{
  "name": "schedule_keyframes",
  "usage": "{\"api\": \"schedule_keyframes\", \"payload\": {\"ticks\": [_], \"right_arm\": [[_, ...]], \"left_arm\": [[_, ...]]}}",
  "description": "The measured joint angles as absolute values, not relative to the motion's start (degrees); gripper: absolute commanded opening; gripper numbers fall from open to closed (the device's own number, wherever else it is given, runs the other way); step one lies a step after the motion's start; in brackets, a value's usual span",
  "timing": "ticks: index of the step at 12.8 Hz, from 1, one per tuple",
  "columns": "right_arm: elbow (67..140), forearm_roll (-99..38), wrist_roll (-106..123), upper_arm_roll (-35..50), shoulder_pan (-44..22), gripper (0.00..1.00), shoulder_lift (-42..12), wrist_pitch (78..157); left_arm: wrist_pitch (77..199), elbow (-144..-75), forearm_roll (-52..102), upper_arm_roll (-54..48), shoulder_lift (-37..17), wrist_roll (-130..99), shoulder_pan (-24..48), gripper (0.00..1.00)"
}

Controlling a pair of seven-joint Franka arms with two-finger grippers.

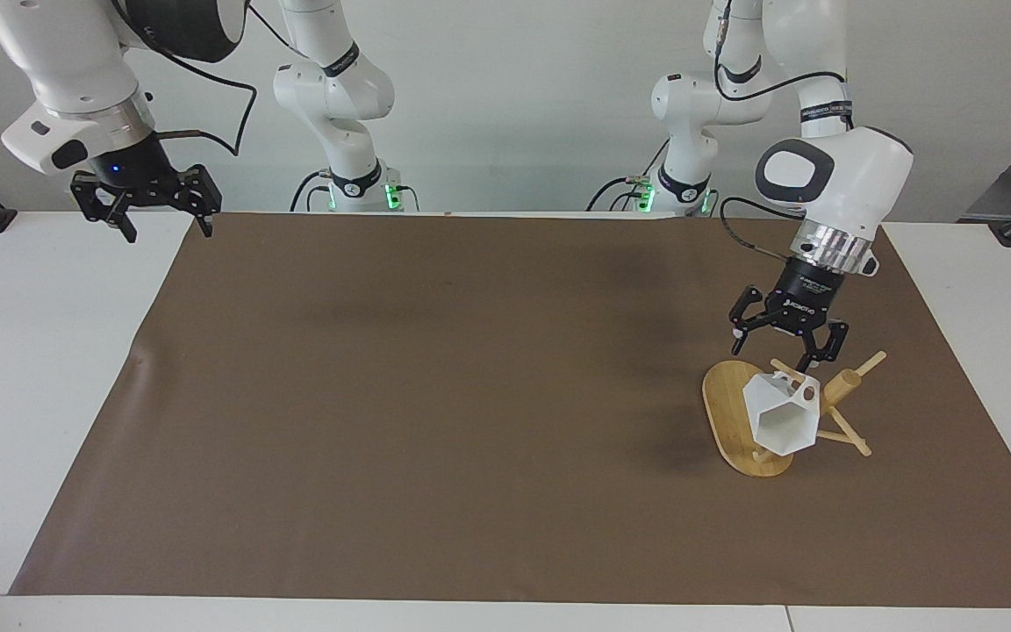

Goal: Hang cup on rack
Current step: 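Open the left gripper and pull it back from the cup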

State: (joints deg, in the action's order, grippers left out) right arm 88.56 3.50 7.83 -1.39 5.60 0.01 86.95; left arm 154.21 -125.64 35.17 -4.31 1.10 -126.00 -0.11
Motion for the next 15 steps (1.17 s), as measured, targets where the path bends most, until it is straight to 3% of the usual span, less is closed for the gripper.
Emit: {"api": "schedule_keyframes", "payload": {"ticks": [10, 15], "right_arm": [[88.6, 0.2, 2.9, -3.7, 5.6, 1.0, 0.3, 83.4], [88.6, 0.2, 2.9, -5.2, 5.6, 1.0, 0.3, 89.0]], "left_arm": [[133.0, -121.2, 10.8, -4.3, 4.2, -116.9, -3.9, 1.0], [128.7, -118.0, 6.9, -4.4, 5.7, -98.7, -4.0, 1.0]]}}
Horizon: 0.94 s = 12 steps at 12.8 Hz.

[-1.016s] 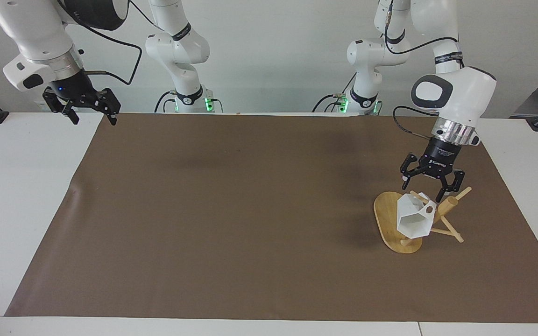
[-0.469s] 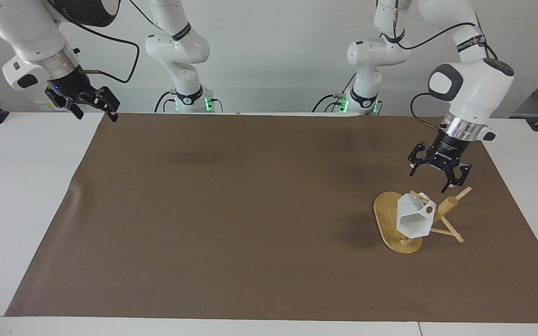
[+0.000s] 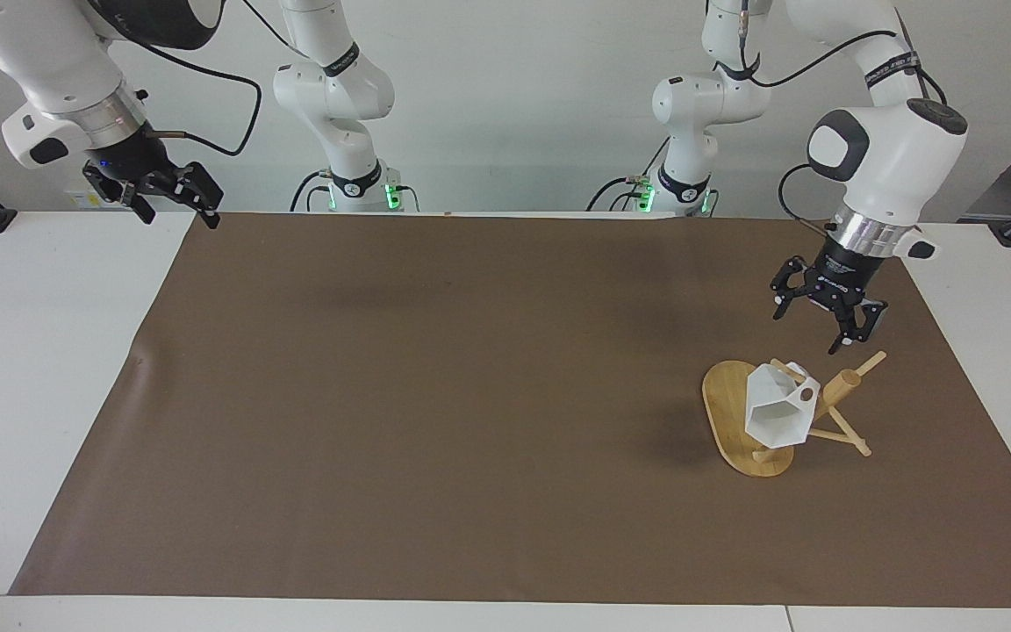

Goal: Hang cup on rack

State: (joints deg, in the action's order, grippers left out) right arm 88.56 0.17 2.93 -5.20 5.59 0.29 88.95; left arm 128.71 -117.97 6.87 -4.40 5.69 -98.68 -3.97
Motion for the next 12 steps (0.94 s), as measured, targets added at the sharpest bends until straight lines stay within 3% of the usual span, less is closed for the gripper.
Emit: {"api": "schedule_keyframes", "payload": {"ticks": [12], "right_arm": [[88.6, 0.1, 2.9, -4.6, 5.3, 1.0, 0.3, 92.4]], "left_arm": [[122.6, -113.6, 0.3, -4.6, 5.7, -47.9, -4.0, 1.0]]}}
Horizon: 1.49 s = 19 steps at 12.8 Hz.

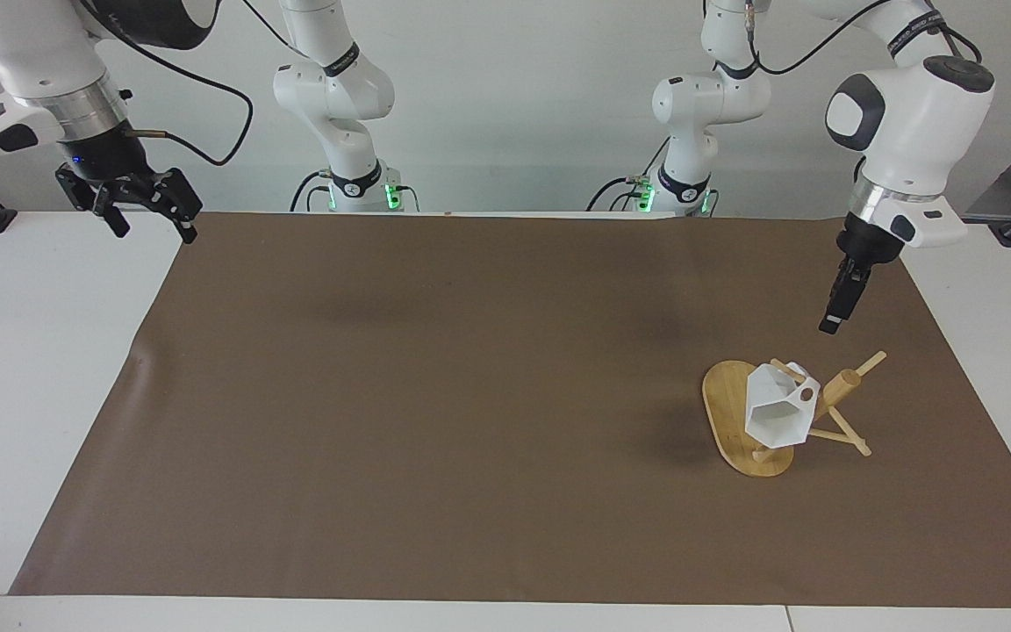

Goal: Hang cup on rack

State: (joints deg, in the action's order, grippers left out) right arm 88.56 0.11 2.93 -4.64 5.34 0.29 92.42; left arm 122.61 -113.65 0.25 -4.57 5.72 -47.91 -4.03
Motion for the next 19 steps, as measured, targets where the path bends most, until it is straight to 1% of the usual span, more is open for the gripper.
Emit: {"api": "schedule_keyframes", "payload": {"ticks": [3, 6, 9, 11, 13, 15, 19], "right_arm": [[88.6, 0.1, 2.9, -4.6, 5.3, 1.0, 0.3, 92.4], [88.6, 0.1, 2.9, -4.6, 5.3, 1.0, 0.3, 92.4], [88.6, 0.1, 2.9, -4.6, 5.3, 1.0, 0.3, 92.4], [88.6, 0.1, 2.9, -4.6, 5.3, 1.0, 0.3, 92.4], [88.6, 0.1, 2.9, -4.6, 5.3, 1.0, 0.3, 92.4], [88.6, 0.0, 2.9, -4.6, 5.3, 1.0, 0.3, 92.4], [88.6, 0.0, 2.9, -4.6, 5.3, 1.0, 0.3, 92.4]], "left_arm": [[118.5, -110.8, -0.7, -4.6, 5.7, -35.6, -4.0, 1.0], [110.9, -108.5, -0.7, -4.8, 5.7, -21.0, -4.0, 1.0], [106.4, -106.4, -0.7, -5.2, 5.6, -15.6, -4.0, 1.0], [100.8, -102.8, -0.7, -5.4, 4.7, -12.3, -4.0, 1.0], [94.2, -97.2, -0.7, -5.5, 2.9, -7.1, -4.0, 1.0], [92.4, -94.7, -0.8, -5.4, 1.9, -0.6, -4.0, 1.0], [92.4, -94.6, -0.8, -5.2, 1.7, -1.5, -4.0, 1.0]]}}
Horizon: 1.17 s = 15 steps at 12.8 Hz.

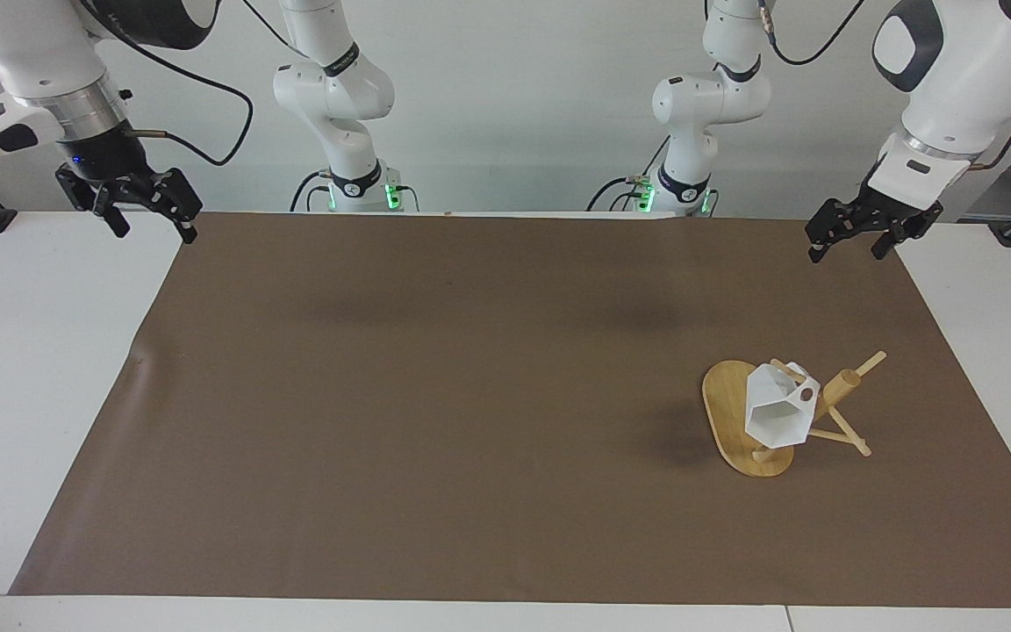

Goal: Hang cup on rack

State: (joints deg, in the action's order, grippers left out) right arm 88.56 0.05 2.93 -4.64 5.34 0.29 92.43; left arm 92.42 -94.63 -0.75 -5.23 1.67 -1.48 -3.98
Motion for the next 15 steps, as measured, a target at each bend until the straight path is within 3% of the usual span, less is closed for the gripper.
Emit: {"api": "schedule_keyframes", "payload": {"ticks": [15], "right_arm": [[89.0, 0.0, 2.9, -4.6, 4.9, 1.0, 0.3, 92.3]], "left_arm": [[91.1, -93.7, 1.2, -2.7, 4.2, -3.6, 0.2, 1.0]]}}
